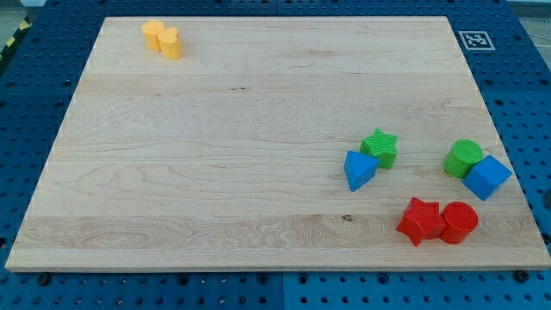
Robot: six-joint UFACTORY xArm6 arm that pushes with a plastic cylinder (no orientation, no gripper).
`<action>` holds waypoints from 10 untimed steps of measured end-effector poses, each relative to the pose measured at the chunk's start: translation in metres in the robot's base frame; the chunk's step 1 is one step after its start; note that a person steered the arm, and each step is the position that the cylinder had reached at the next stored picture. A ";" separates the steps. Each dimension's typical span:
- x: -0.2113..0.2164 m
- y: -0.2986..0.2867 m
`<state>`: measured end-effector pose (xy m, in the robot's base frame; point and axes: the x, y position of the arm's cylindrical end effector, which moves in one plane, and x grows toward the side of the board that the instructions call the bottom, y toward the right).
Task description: Move the blue blocks to the left of the green star
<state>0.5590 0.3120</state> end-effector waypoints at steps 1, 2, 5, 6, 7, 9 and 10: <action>-0.021 -0.048; -0.021 -0.048; -0.004 -0.048; -0.013 -0.048; -0.014 -0.048; -0.040 -0.059; -0.053 -0.059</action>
<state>0.5055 0.2531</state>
